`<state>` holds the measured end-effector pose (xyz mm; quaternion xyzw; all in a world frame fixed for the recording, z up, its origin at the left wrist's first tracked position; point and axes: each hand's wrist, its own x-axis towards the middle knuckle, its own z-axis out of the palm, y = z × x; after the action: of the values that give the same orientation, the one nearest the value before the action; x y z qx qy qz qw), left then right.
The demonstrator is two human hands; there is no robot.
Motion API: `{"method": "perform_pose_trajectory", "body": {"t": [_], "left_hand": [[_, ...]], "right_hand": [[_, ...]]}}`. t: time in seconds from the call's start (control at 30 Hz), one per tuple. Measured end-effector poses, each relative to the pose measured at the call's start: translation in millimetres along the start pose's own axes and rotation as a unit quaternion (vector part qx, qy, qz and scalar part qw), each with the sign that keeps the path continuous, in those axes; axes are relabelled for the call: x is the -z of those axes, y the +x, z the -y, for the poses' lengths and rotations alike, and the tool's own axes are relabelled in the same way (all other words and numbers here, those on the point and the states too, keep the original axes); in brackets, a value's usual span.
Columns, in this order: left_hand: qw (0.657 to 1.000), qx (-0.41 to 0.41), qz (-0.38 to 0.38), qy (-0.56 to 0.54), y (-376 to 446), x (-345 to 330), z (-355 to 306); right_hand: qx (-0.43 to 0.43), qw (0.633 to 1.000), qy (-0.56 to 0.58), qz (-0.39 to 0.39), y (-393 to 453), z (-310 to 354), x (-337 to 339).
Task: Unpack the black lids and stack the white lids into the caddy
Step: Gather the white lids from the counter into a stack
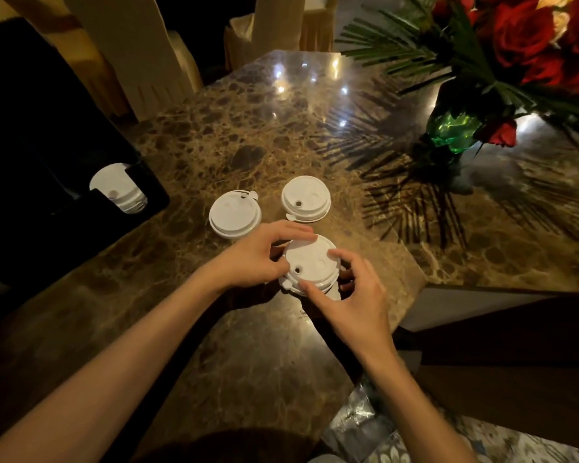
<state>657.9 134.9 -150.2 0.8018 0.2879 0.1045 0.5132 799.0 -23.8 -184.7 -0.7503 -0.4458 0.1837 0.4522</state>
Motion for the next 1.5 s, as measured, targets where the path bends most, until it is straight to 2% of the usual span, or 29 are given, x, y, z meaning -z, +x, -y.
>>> {"method": "perform_pose_trajectory", "body": {"t": [0.27, 0.43, 0.63, 0.83, 0.93, 1.03, 1.2, 1.5], "left_hand": [[0.998, -0.02, 0.02, 0.055, 1, 2, -4], [0.999, -0.008, 0.033, 0.032, -3, 5, -4], [0.999, -0.017, 0.041, -0.021, -10, 11, 0], [0.999, -0.03, -0.014, -0.026, -4, 26, -5], [0.998, -0.034, -0.053, 0.005, 8, 36, -9], [0.997, -0.031, -0.072, 0.019, 24, 47, -13], [0.997, -0.03, -0.069, 0.012, 50, 64, -15], [0.997, 0.006, -0.072, 0.027, 73, 66, 10]], "right_hand": [[-0.007, 0.999, -0.038, -0.007, -3, 5, -6], [0.003, 0.999, -0.047, -0.012, -8, 10, -8], [0.002, 1.0, 0.025, 0.01, -1, 8, -1], [0.049, 0.997, 0.051, 0.042, 34, 9, 14], [0.07, 0.995, 0.039, 0.056, 58, 13, 20], [0.067, 0.995, 0.034, 0.064, 83, 16, 20], [0.05, 0.994, 0.068, 0.07, 117, 16, 11], [0.053, 0.994, 0.044, 0.089, 141, 9, -9]]}}
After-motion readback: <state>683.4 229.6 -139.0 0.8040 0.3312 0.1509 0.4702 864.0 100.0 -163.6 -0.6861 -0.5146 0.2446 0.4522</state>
